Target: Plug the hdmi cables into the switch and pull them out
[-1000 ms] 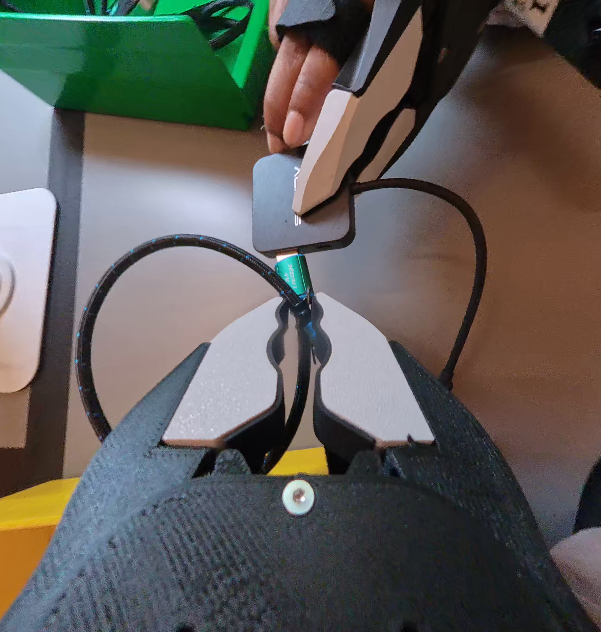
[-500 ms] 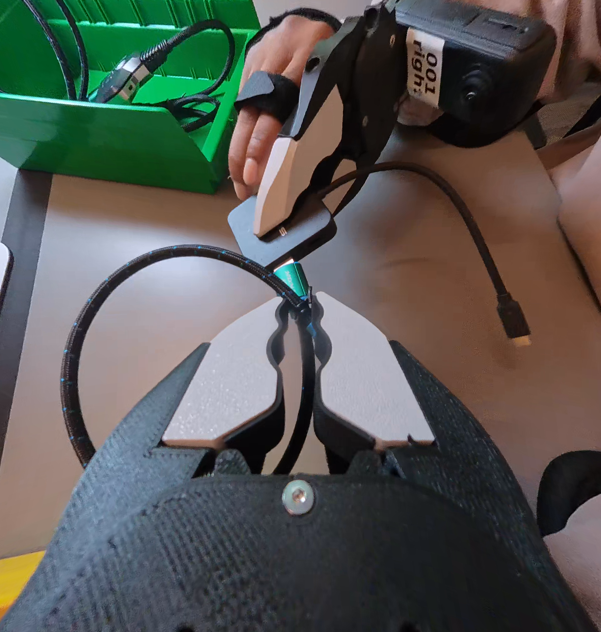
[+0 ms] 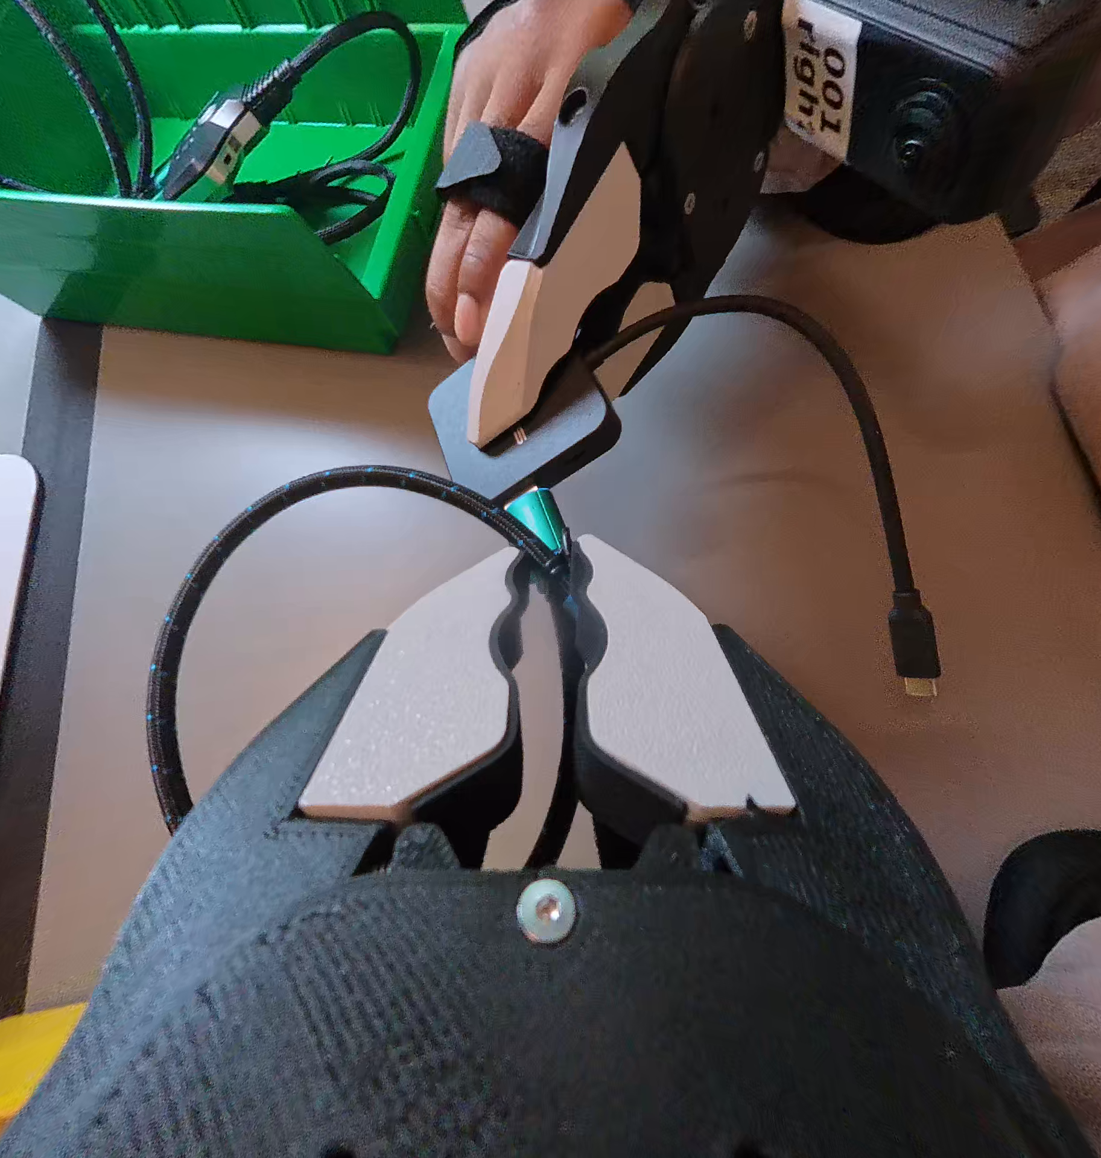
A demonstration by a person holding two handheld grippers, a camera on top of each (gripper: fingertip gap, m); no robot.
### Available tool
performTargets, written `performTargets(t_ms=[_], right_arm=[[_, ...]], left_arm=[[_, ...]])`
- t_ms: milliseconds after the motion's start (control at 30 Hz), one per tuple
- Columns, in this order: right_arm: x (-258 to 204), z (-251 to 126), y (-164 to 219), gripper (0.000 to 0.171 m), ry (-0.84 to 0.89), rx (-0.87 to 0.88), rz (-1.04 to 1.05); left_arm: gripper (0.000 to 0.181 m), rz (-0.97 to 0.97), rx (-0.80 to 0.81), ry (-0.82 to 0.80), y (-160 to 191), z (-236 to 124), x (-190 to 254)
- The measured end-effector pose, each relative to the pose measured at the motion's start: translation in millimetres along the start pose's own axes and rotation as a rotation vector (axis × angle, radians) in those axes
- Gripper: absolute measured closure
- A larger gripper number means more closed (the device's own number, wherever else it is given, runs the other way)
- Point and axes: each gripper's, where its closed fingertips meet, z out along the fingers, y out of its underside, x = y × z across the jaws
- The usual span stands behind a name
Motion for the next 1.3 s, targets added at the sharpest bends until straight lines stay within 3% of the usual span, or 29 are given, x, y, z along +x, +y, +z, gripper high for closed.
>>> performTargets(t_ms=[400, 733, 833, 967, 1100, 1167, 1267, 1300], right_arm=[[-12, -10, -1, 0.16, -0.024, -0.033, 0.01], [21, -21, -11, 0.158, 0.063, 0.017, 0.11], [38, -24, -2, 0.157, 0.106, 0.057, 0.279], [63, -35, 11, 0.156, 0.124, 0.17, 0.673], [96, -52, 17, 0.157, 0.179, 0.336, 1.002], [107, -60, 17, 0.157, 0.186, 0.413, 1.115], [119, -72, 6, 0.157, 0.158, 0.542, 1.232], [122, -75, 1, 0.157, 0.144, 0.586, 1.263]], left_arm=[[0.17, 0.034, -0.015, 0.056, -2, 13, 12], [0.168, 0.044, 0.146, 0.028, -29, -6, 12], [0.163, 0.082, 0.214, -0.118, -47, -21, -4], [0.156, 0.07, 0.599, -0.363, -100, -89, -27], [0.156, -0.008, 0.888, -0.416, -122, -141, -30], [0.159, -0.014, 0.854, -0.385, -120, -130, -29], [0.149, -0.036, 0.631, -0.163, -106, -64, -12], [0.147, -0.038, 0.598, -0.156, -105, -44, -12]])
